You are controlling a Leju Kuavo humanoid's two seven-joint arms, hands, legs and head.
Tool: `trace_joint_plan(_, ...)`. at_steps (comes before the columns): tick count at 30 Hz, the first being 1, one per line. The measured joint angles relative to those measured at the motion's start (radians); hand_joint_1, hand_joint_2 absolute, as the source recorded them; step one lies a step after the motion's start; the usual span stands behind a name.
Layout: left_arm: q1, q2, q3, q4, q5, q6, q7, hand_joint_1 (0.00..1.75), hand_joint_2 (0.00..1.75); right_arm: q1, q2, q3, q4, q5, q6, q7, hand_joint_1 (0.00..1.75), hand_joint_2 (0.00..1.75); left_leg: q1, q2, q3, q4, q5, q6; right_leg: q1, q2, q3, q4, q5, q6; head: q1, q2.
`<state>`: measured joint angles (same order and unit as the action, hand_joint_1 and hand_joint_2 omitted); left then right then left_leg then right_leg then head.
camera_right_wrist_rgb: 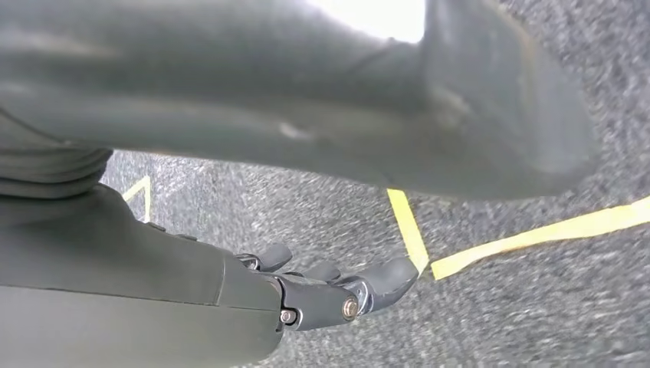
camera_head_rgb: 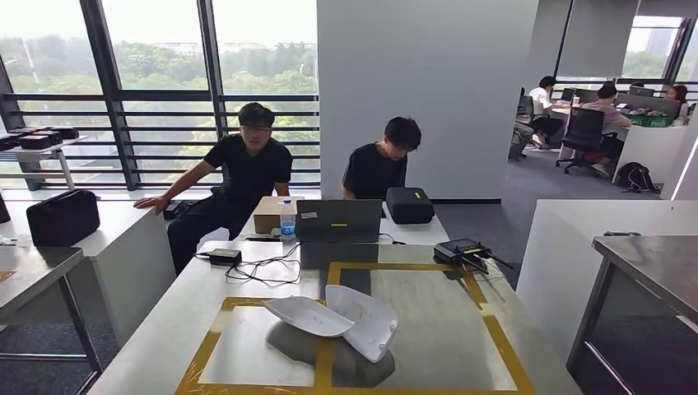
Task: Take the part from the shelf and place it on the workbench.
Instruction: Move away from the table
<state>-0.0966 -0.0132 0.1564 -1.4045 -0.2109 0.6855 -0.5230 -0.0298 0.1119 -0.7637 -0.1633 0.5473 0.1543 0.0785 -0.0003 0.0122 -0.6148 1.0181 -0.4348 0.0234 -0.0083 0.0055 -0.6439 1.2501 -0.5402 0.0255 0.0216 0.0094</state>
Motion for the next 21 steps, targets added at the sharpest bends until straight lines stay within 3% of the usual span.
trace_joint_plan(2,0.007,-0.005,0.009,0.012,0.004,-0.002,0.015,0.0,0.0,-0.003,-0.003,0.0,0.0,0.006,0.005,-0.006,0.0,0.0,-0.001,0.0,-0.022,0.01,0.015,-0.008,0.002,-0.001,0.109,-0.144,0.005,-0.007,0.001,0.0)
trace_joint_plan(3,0.008,-0.007,0.013,0.025,0.005,-0.007,0.026,0.0,0.0,-0.005,-0.003,0.0,0.0,0.009,0.008,-0.01,0.0,0.0,-0.001,0.0,-0.026,0.012,0.023,-0.013,0.005,-0.001,0.144,-0.2,-0.003,-0.013,0.0,0.0)
trace_joint_plan(4,0.009,-0.008,0.015,0.045,0.008,-0.015,0.036,0.0,0.0,-0.006,-0.003,0.0,0.0,0.01,0.01,-0.014,0.0,0.0,-0.001,0.0,-0.028,0.011,0.031,-0.02,0.007,0.0,0.159,-0.23,-0.013,-0.02,-0.001,0.0)
trace_joint_plan(6,0.011,-0.01,0.017,0.096,0.015,-0.034,0.048,0.0,0.0,-0.006,-0.003,0.0,0.0,0.012,0.013,-0.019,0.0,0.0,0.0,-0.001,-0.028,0.006,0.045,-0.033,0.008,-0.001,0.154,-0.243,-0.001,-0.035,-0.001,0.0)
trace_joint_plan(7,0.012,-0.011,0.018,0.124,0.017,-0.039,0.05,0.0,0.0,-0.007,-0.003,0.0,0.0,0.012,0.013,-0.02,0.0,0.0,0.002,-0.003,-0.034,0.01,0.038,-0.039,0.007,-0.002,0.148,-0.246,0.01,-0.043,-0.001,0.0)
trace_joint_plan(9,0.013,-0.011,0.018,0.171,0.016,-0.047,0.052,0.0,0.0,-0.007,-0.003,0.0,0.0,0.012,0.013,-0.02,0.0,0.0,0.005,-0.007,-0.057,0.07,-0.034,-0.051,0.003,-0.006,0.127,-0.252,0.035,-0.056,-0.002,0.0)
trace_joint_plan(11,0.01,-0.011,0.018,0.222,0.001,-0.07,0.077,0.0,0.0,-0.007,-0.003,0.0,0.0,0.012,0.013,-0.014,0.0,0.0,0.009,-0.008,-0.088,0.193,-0.131,-0.061,0.004,-0.007,0.099,-0.251,0.059,-0.059,-0.003,0.0)
trace_joint_plan(12,0.007,-0.011,0.018,0.257,-0.016,-0.086,0.099,0.0,0.0,-0.007,-0.003,0.0,0.0,0.014,0.013,-0.007,0.0,0.0,0.01,-0.008,-0.096,0.249,-0.153,-0.065,0.004,-0.007,0.084,-0.25,0.07,-0.058,-0.004,0.0)
trace_joint_plan(13,-0.001,-0.011,0.016,0.303,-0.042,-0.103,0.123,0.0,0.0,-0.007,-0.003,0.0,0.0,0.017,0.014,0.003,0.0,0.0,0.012,-0.008,-0.092,0.281,-0.15,-0.067,0.003,-0.007,0.069,-0.248,0.082,-0.056,-0.004,0.0)
trace_joint_plan(14,-0.015,-0.012,0.011,0.372,-0.078,-0.124,0.155,0.0,0.0,-0.007,-0.003,0.0,0.0,0.022,0.017,0.013,0.0,0.0,0.014,-0.008,-0.071,0.28,-0.129,-0.069,0.003,-0.008,0.054,-0.246,0.093,-0.052,-0.005,0.0)
trace_joint_plan(16,-0.055,-0.015,-0.011,0.547,-0.156,-0.18,0.249,0.0,0.0,-0.01,-0.003,0.0,0.0,0.035,0.029,0.024,0.0,0.0,0.018,-0.009,0.023,0.175,-0.087,-0.068,0.001,-0.01,0.028,-0.241,0.114,-0.044,-0.005,0.0)
trace_joint_plan(18,-0.075,-0.02,-0.032,0.709,-0.198,-0.231,0.344,0.0,0.0,-0.015,-0.003,0.0,0.0,0.044,0.036,0.02,0.0,0.0,0.016,-0.012,0.119,0.036,-0.098,-0.059,0.001,-0.005,0.012,-0.24,0.133,-0.032,-0.005,0.0)
trace_joint_plan(19,-0.074,-0.023,-0.037,0.768,-0.204,-0.244,0.369,0.0,0.0,-0.017,-0.003,0.0,0.0,0.046,0.037,0.017,0.0,0.0,0.013,-0.014,0.142,-0.002,-0.111,-0.051,0.001,-0.002,0.009,-0.24,0.143,-0.026,-0.005,0.0)
trace_joint_plan(21,-0.072,-0.031,-0.041,0.856,-0.206,-0.249,0.378,0.0,0.0,-0.015,-0.003,0.0,0.0,0.048,0.037,0.014,0.0,0.0,0.009,-0.015,0.134,-0.012,-0.106,-0.034,-0.001,0.005,0.004,-0.246,0.164,-0.013,-0.005,0.0)
